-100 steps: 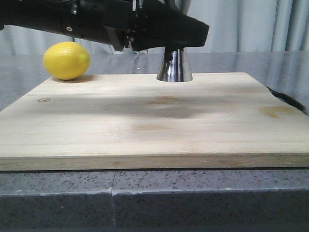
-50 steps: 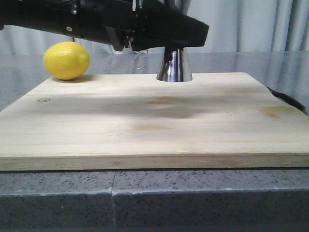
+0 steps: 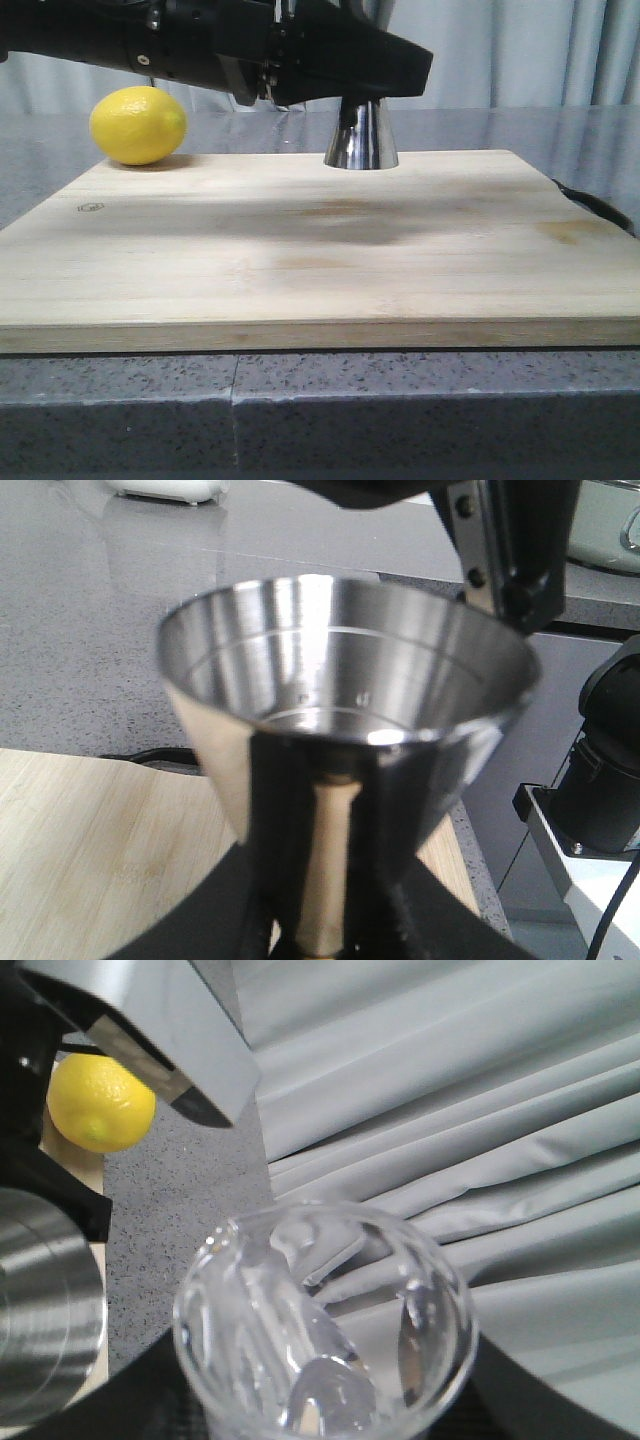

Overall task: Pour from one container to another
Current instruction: 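Tilt the beaker with the right gripper, pouring liquid into the jigger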

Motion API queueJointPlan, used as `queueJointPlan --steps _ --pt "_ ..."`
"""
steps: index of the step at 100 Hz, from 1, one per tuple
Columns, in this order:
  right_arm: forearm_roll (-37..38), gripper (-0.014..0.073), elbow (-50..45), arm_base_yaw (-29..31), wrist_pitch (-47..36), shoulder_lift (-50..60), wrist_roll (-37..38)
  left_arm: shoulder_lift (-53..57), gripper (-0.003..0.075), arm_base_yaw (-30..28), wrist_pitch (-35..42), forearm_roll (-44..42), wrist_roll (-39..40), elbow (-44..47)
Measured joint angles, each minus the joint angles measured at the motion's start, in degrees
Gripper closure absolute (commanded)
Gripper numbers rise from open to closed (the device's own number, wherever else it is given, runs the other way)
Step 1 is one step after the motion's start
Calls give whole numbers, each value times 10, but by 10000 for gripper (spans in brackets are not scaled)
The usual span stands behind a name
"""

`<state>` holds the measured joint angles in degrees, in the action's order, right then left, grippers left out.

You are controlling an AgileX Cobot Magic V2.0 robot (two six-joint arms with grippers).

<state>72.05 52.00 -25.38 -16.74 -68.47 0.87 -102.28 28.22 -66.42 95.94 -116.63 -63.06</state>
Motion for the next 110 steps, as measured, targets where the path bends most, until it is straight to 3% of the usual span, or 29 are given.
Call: queueJointPlan --steps 110 --pt "75 358 0 0 15 0 -1 0 739 0 0 0 -1 0"
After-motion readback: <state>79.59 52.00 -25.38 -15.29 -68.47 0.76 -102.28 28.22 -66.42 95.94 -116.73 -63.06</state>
